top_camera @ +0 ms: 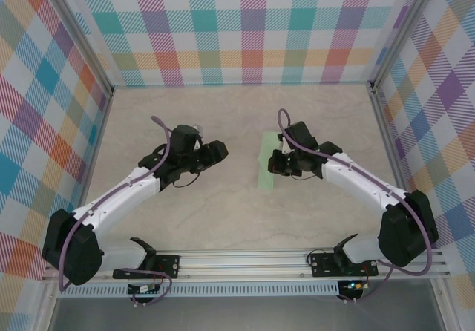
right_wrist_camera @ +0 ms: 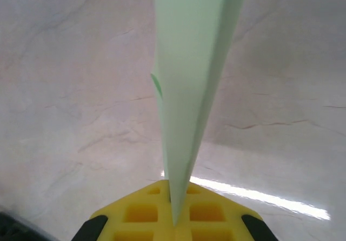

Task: Fold a paper plane with a square sheet of paper (pick it up from the middle)
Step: Turn over the paper at the center of the table.

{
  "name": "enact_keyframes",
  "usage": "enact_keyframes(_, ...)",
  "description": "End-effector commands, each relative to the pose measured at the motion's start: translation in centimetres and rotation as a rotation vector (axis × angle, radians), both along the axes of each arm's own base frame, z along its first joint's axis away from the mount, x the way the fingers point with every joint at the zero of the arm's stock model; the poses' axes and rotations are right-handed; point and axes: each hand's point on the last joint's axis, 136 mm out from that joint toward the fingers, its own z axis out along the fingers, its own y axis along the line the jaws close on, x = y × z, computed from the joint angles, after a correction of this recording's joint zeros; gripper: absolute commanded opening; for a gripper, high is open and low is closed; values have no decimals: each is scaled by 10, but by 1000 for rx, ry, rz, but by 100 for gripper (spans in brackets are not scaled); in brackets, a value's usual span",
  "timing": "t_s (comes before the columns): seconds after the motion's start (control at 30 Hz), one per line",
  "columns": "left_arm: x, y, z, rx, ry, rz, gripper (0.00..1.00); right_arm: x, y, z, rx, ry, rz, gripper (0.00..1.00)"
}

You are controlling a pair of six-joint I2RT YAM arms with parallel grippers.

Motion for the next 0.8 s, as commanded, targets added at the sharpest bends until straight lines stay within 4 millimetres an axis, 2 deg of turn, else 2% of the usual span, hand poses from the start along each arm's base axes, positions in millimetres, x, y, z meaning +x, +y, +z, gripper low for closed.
enact_keyframes(0.0,-3,13,11,-48,28,83,96,-26,-57,-11,-364,92,-24,5)
enact_keyframes(0.03,-2,15,20,-61,22,97,100,-26,-59,-8,-395,92,-26,5)
enact_keyframes(0.23,4,25,49,-90,38,178,100,-26,-69,-6,-547,129,-83,5)
enact_keyframes(0.3,5,21,63,-128,20,162,100,-26,-70,-5,-611,133,-81,5)
enact_keyframes(0.43,6,23,72,-158,-11,185,100,-28,-68,-12,-700,125,-67,4)
enact_keyframes(0.5,9,25,77,-190,-18,209,100,-28,-64,-13,-692,132,-74,4)
enact_keyframes(0.67,12,22,105,-235,-66,195,100,-22,-52,-13,-651,102,-54,5)
enact_keyframes(0.77,12,23,102,-212,-69,192,100,-21,-46,-19,-635,104,-46,5)
